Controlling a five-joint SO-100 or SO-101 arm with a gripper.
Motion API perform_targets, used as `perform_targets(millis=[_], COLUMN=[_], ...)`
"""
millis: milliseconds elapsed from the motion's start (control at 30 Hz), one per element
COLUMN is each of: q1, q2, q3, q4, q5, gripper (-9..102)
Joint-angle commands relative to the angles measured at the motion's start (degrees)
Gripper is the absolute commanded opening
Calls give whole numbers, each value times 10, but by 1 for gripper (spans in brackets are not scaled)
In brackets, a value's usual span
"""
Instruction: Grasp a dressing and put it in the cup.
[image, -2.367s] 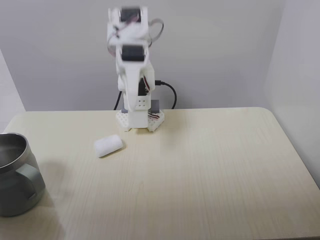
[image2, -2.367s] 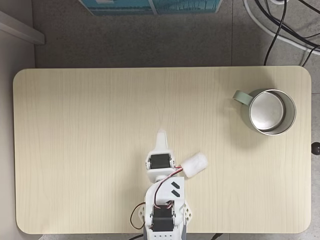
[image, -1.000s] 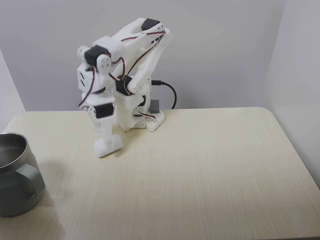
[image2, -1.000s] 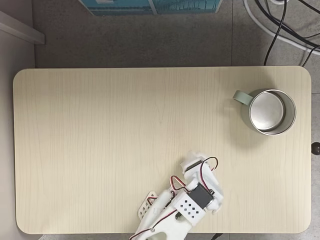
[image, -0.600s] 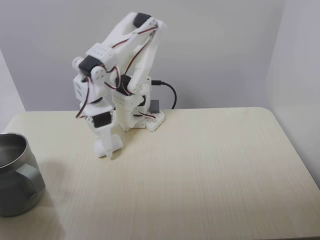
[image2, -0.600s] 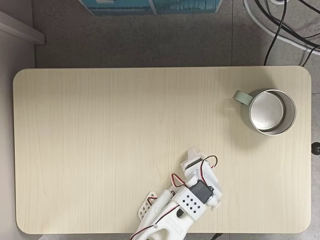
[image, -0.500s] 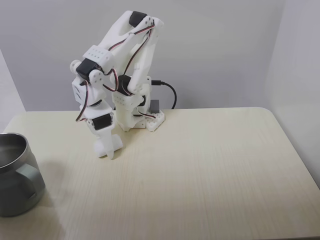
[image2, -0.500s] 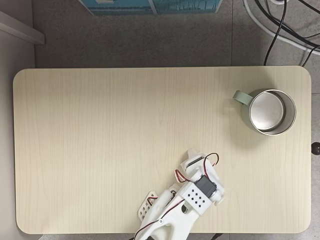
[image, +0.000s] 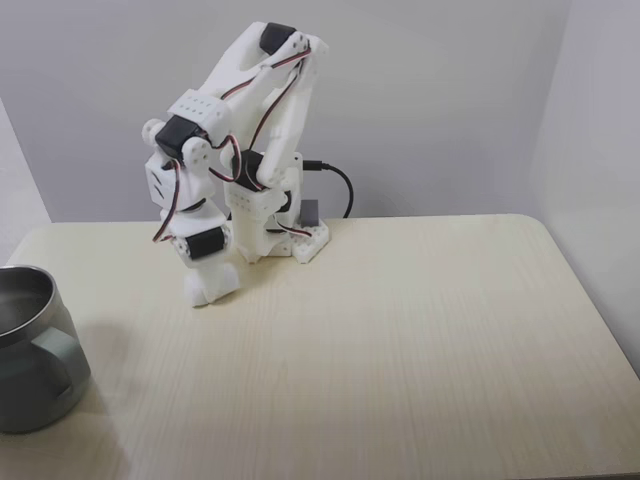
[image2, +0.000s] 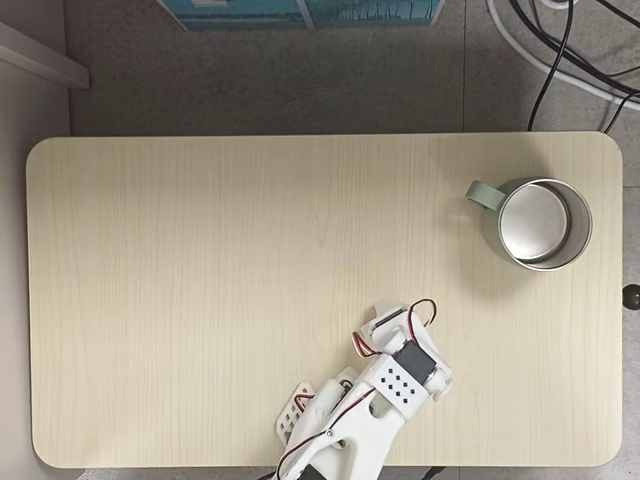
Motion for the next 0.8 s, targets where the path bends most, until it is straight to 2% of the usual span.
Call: perform_targets(millis=[0,267,467,767], q1=[3,-2,-48,-61], q2=[-11,-55,-83,50], q3=[8,6,128,444], q4=[-2,17,168,352], q5=[7,24,58,82], gripper=[0,0,0,0])
